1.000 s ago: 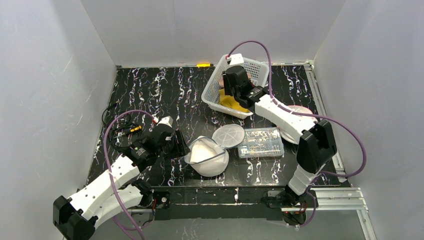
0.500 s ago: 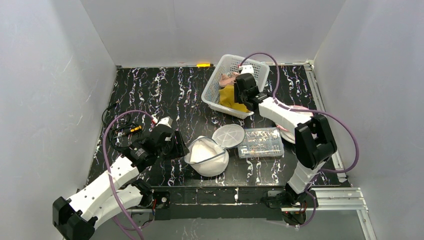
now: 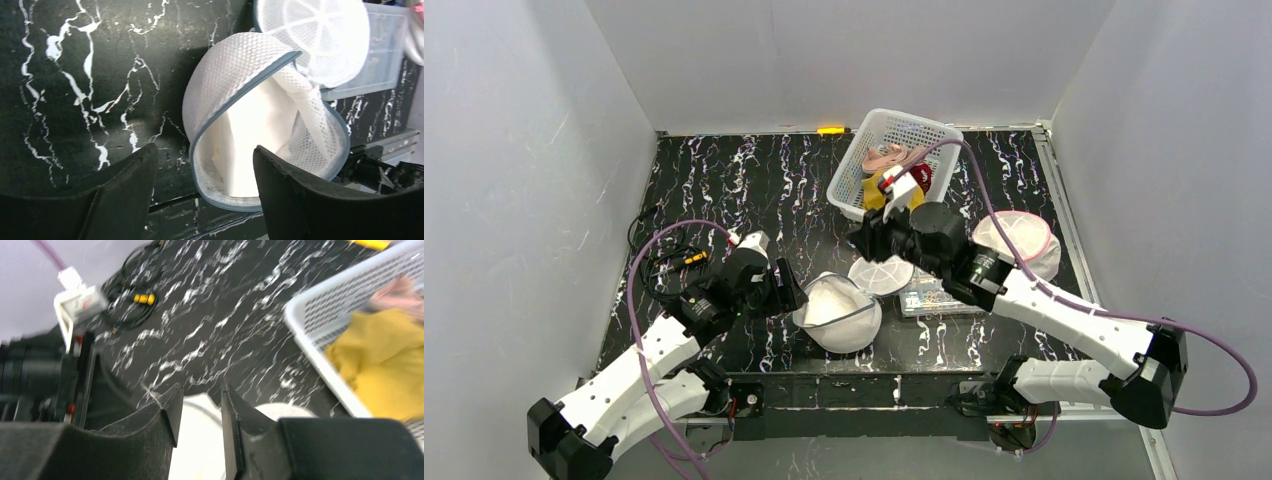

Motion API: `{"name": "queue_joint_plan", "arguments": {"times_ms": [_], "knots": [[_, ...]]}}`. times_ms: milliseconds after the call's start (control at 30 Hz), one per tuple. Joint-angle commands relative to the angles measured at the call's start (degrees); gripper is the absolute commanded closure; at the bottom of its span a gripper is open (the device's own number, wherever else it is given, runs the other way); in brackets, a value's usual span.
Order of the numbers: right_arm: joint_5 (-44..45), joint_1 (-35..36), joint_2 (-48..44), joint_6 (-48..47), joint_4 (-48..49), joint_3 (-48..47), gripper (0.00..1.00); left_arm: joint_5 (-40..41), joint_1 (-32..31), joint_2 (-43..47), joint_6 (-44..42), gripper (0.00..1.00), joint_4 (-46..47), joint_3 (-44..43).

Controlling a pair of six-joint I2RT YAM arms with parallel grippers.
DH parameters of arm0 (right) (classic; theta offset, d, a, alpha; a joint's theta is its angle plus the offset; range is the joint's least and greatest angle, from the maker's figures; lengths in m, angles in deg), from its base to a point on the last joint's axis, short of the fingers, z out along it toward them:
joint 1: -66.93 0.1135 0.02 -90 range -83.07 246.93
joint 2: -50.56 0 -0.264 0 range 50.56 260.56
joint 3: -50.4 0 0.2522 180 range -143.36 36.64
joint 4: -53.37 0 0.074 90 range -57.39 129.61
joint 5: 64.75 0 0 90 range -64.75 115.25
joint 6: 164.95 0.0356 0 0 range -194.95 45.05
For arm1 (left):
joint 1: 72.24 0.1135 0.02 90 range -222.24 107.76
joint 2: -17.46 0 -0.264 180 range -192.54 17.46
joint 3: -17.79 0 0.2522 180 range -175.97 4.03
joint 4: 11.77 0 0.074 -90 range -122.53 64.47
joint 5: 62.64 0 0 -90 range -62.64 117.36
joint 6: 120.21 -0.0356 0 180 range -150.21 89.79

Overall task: Unzip the laundry bag and remove the bra
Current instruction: Place the bra in the bin, then adjust the laundry bag at the center of the board.

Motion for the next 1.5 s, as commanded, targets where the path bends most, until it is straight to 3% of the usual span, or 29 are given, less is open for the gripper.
{"name": "queue_joint_plan", "arguments": {"times_ms": [0,167,633,1100,1467], "knots": [[-5.0,2.6,-0.2,2.2,-5.2,6.1,0.6,-5.2,0.2,1.5,-0.7,0.33,4.8,2.8],[-1.6,10.0,0.8,1.7,-8.5,9.6,0.57,-8.4,0.2,-0.9,-0.7,0.4,6.0,4.9],[4.5,20.8,1.1,3.3,-8.6,20.4,0.54,-10.9,0.2,-2.1,-0.5,0.54,7.8,9.9],[9.0,26.2,1.3,6.7,-9.8,23.8,0.53,-8.7,0.2,3.9,0.5,0.42,4.6,9.2],[12.1,27.1,-0.5,9.2,-9.1,24.1,0.35,-5.4,0.2,3.7,-0.7,0.43,2.1,7.4]]}}
